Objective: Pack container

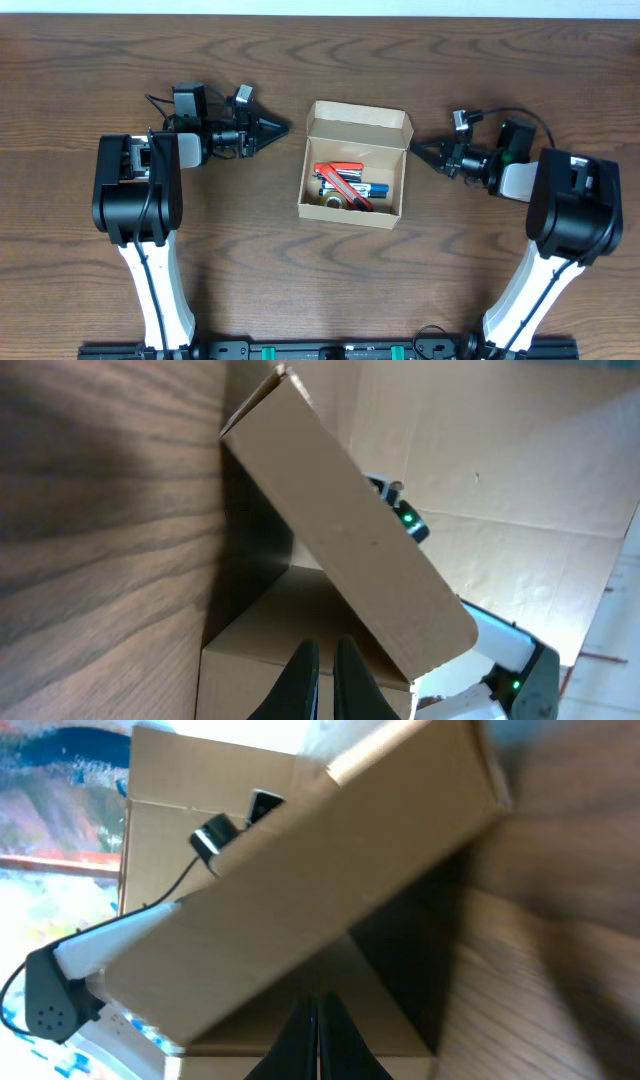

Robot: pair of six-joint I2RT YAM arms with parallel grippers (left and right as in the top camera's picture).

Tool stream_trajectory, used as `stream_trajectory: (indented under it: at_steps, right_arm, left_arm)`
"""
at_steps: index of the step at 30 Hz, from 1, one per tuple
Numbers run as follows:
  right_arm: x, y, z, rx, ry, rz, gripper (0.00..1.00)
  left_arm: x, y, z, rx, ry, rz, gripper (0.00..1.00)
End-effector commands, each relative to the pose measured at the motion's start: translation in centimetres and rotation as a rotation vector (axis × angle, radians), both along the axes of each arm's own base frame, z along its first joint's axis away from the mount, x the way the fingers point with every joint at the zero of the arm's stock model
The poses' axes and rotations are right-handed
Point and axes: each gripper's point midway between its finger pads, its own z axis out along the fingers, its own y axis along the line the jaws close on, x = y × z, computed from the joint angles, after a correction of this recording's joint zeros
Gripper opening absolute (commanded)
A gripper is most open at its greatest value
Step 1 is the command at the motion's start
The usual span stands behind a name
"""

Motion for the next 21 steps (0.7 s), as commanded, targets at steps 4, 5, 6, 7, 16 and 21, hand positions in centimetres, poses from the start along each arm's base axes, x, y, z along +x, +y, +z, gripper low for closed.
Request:
stream_trajectory:
  at_steps: [4, 5, 6, 7, 16, 21]
  right_arm:
    - [-1.0, 0.8, -1.9, 0.04, 0.032, 0.043, 0.01]
    - [-1.0, 0.8, -1.9, 0.039, 0.029, 0.043, 0.01]
    - [-0.9, 0.8, -1.9, 0.038, 0.026, 0.043, 0.01]
    - [-0.9, 0.8, -1.8, 0.039, 0.024, 0.042, 0.01]
    - [-0.6, 2.3, -1.2, 0.03, -0.031, 0.08, 0.01]
    - [-0.5, 3.7, -0.9, 0.016, -0.083, 0.115, 0.01]
  left_arm:
    - [-0.6, -1.1, 0.0, -0.024, -0.016, -0.05, 0.06]
    - [-0.6, -1.3, 0.1, -0.025, -0.023, -0.054, 0.06]
    - [-0.5, -1.5, 0.2, -0.025, -0.027, -0.057, 0.06]
    - [-0.4, -1.7, 0.4, -0.025, -0.033, -0.061, 0.06]
    - [1.0, -2.1, 1.5, -0.016, -0.057, -0.053, 0.06]
    - [1.0, -2.1, 1.5, -0.017, -0.053, -0.053, 0.06]
